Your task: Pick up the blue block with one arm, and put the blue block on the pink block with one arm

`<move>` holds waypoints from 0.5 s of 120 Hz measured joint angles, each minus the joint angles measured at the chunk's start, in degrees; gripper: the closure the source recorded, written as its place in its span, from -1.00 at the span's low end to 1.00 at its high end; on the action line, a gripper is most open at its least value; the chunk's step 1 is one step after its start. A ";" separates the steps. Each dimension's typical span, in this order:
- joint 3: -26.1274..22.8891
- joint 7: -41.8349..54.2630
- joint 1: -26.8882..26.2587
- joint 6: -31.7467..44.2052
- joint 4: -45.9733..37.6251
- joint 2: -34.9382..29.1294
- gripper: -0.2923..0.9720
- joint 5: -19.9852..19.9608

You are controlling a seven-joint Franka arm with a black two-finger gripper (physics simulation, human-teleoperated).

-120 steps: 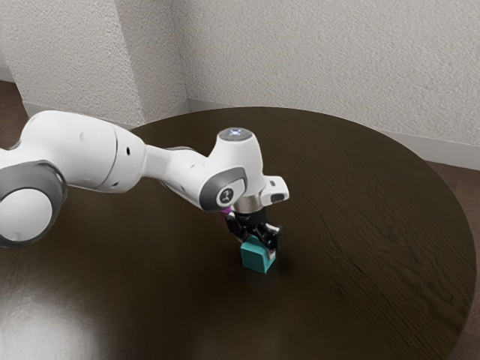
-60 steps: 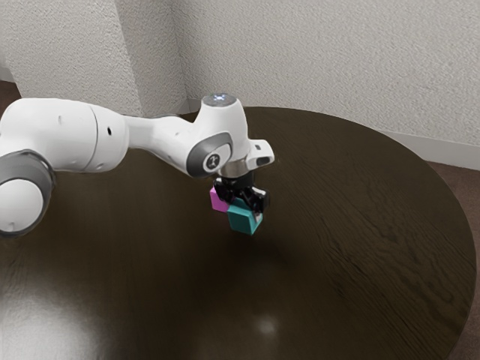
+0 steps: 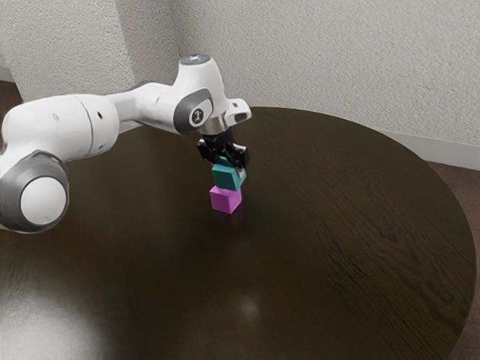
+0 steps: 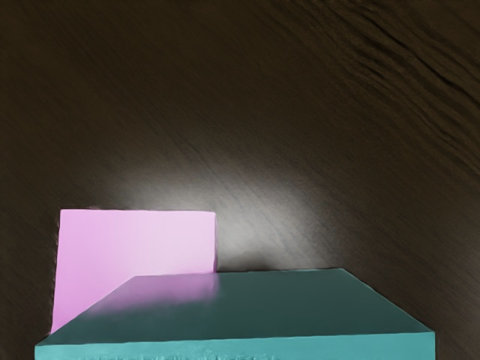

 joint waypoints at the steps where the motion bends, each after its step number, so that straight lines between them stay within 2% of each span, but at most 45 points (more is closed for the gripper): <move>1: 0.00 0.10 0.05 -0.08 0.11 0.08 -0.09 0.06; 28: -0.11 2.27 0.58 -6.71 8.33 5.22 -0.09 0.73; 60: -0.28 4.11 0.79 -9.93 10.92 7.12 -0.09 0.84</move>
